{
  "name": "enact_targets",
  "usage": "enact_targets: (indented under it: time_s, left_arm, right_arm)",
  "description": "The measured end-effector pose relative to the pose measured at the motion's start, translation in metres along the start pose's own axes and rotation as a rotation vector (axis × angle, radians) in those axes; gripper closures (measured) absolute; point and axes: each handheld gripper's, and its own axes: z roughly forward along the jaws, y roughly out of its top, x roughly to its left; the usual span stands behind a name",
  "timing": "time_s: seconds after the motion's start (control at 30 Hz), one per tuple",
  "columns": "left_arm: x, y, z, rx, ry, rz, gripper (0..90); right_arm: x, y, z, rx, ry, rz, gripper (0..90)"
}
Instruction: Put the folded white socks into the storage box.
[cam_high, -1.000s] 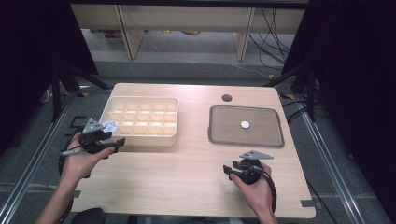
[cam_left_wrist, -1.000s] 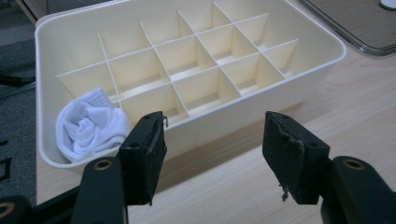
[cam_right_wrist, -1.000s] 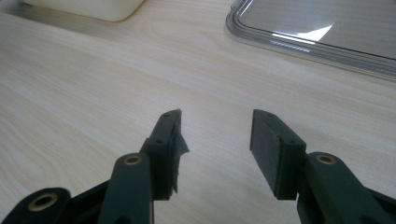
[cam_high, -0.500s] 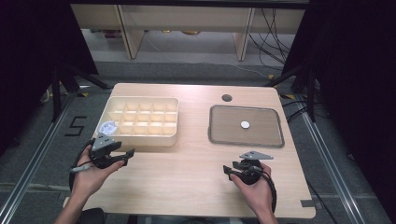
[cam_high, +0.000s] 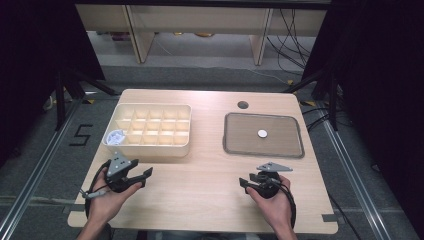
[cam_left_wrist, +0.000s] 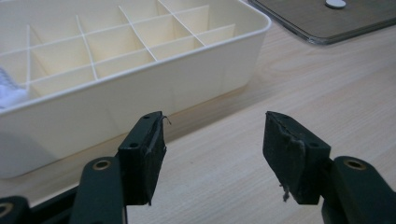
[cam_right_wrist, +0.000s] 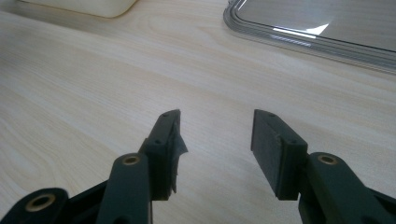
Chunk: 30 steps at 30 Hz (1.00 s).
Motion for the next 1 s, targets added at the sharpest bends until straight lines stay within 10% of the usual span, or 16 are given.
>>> enact_targets:
  time_s: [0.47, 1.0]
  left_arm:
    - [-0.007, -0.039, 0.017, -0.043, 0.027, 0.004, 38.4]
    - [-0.012, -0.039, 0.019, -0.116, 0.016, -0.004, 38.3]
  right_arm:
    - [-0.002, -0.002, 0.002, -0.005, 0.017, -0.025, 52.5]
    - [0.0, -0.006, 0.009, 0.013, 0.038, -0.022, 51.8]
